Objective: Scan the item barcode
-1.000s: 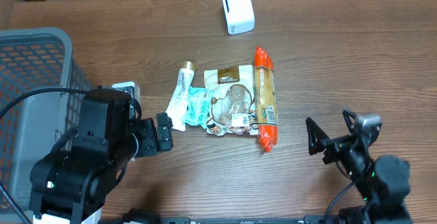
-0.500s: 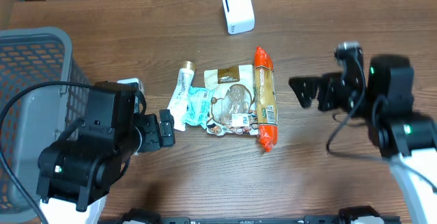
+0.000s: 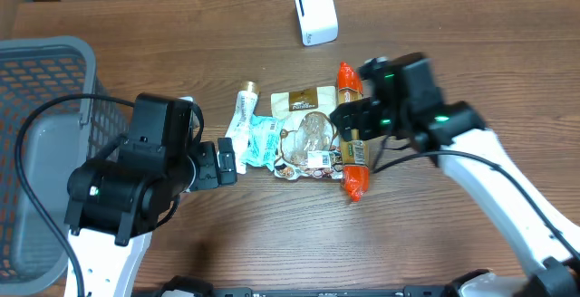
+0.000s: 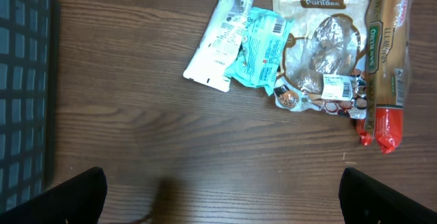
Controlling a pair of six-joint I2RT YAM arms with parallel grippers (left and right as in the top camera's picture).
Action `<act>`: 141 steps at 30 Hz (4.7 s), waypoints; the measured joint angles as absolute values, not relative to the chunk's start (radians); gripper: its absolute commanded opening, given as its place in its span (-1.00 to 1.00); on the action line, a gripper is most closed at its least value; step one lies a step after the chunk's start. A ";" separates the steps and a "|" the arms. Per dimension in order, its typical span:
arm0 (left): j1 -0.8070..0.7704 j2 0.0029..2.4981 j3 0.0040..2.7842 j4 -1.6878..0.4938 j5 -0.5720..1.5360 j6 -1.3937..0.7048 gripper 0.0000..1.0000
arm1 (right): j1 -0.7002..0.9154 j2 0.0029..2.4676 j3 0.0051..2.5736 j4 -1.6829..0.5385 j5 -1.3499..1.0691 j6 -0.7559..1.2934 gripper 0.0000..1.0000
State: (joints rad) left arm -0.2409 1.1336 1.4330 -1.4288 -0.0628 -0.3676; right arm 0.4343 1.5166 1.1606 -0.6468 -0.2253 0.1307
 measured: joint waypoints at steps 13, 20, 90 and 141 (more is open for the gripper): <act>-0.241 1.235 1.433 -1.428 -0.063 -0.368 1.00 | 0.469 1.669 1.163 -0.620 -0.011 0.130 0.85; -0.241 1.296 1.432 -1.262 -0.051 -0.368 1.00 | 0.469 1.669 1.163 -0.622 -0.007 0.130 0.85; -0.341 0.738 0.844 -0.947 -0.174 -0.503 1.00 | 0.442 1.824 1.173 -0.568 -0.015 0.028 0.64; -0.341 0.738 0.844 -0.947 -0.174 -0.503 1.00 | 0.419 1.856 1.123 -0.611 0.002 0.005 -0.17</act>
State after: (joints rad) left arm -0.3408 0.7380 0.8436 -0.9466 -0.1738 -0.5034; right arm 0.4194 1.8561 1.1229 -0.6109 0.0025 0.0048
